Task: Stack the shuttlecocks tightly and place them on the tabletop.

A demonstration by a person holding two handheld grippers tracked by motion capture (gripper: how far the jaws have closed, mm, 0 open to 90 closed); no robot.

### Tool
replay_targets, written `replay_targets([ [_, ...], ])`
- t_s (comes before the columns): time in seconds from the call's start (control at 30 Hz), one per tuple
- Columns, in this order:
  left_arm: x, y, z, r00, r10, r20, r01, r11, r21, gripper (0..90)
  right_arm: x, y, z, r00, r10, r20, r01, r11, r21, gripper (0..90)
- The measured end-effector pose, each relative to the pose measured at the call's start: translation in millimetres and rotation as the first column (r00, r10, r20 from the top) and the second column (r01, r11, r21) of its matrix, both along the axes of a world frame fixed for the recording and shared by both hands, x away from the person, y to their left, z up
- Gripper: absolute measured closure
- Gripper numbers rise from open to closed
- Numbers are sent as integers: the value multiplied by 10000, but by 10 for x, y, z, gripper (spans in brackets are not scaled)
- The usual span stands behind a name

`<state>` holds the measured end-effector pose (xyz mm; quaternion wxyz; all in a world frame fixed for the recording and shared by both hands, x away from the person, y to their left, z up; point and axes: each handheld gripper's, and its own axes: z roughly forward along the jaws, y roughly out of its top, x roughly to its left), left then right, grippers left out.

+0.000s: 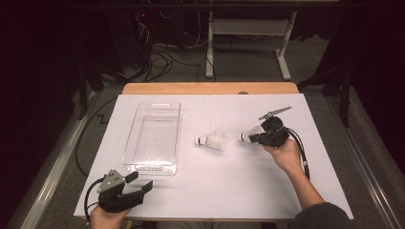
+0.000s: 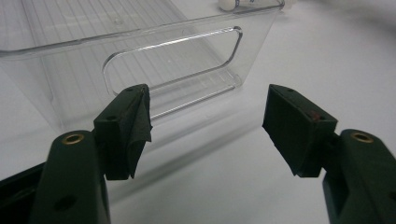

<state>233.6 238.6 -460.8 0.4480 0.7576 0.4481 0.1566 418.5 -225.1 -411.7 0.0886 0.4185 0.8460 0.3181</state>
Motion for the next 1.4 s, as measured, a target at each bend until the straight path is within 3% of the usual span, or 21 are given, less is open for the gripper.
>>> replay_targets([
  [0.63,-5,1,2,10000,27,49,-27,10000,3,330,-195,23,-70,9993,359,132,-366,9974,624,900],
  [1.4,-6,3,4,10000,32,74,-32,10000,6,330,-238,152,-105,9978,633,194,-652,9910,1167,900],
])
